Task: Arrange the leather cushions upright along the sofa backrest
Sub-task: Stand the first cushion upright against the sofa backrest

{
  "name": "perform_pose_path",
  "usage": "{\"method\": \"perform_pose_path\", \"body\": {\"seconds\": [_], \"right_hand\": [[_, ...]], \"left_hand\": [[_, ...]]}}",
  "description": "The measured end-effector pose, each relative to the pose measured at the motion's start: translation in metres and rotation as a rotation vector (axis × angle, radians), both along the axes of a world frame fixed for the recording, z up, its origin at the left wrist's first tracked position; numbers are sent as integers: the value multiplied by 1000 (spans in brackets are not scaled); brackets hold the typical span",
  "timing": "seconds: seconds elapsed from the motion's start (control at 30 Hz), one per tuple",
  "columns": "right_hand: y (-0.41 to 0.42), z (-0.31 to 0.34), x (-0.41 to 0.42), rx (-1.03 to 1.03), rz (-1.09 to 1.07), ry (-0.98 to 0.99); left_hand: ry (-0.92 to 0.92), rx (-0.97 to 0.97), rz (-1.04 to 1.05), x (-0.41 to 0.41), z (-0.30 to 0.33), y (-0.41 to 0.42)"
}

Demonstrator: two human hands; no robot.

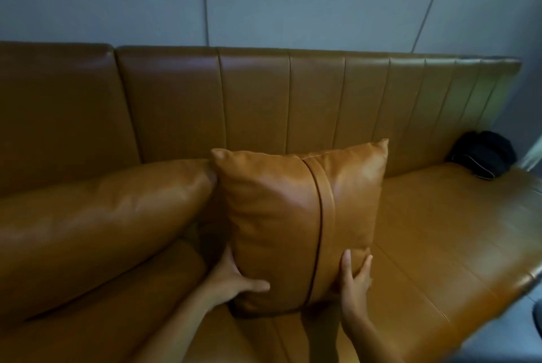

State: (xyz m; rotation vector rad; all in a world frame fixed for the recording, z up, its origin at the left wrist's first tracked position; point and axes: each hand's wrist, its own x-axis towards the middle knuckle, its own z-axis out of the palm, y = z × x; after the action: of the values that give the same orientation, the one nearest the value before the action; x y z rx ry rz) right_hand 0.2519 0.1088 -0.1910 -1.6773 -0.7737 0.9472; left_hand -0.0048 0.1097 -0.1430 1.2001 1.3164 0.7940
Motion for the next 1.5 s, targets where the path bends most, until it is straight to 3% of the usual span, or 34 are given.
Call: {"method": "perform_pose_path", "body": {"seconds": [0.13,0.3,0.4,0.57,0.77,0.97,1.2,1.37,1.5], "right_hand": [[24,-5,-17,24,-33,7],[70,-24,-37,126,101,-143],[89,-34,-46,144,128,-134],[119,-43,-41,212,208,-126],[148,-53,-32,266,304,-141],[170,-49,-36,311,324,-121],[179,-61,-40,260,287,-154],[174,-61,-39,226,274,-180],[161,-63,-41,230,264,-66]], "left_hand": [[33,35,4,-6,-26,29],[60,181,233,-15,-46,55],[53,254,275,-17,-55,69],[-1,190,280,-24,-67,99],[-175,-189,184,-29,-75,127],[-285,24,239,-23,-92,138],[-81,201,395,-16,-97,136],[-122,146,364,-17,-100,137],[10,80,310,-16,-96,129]]}}
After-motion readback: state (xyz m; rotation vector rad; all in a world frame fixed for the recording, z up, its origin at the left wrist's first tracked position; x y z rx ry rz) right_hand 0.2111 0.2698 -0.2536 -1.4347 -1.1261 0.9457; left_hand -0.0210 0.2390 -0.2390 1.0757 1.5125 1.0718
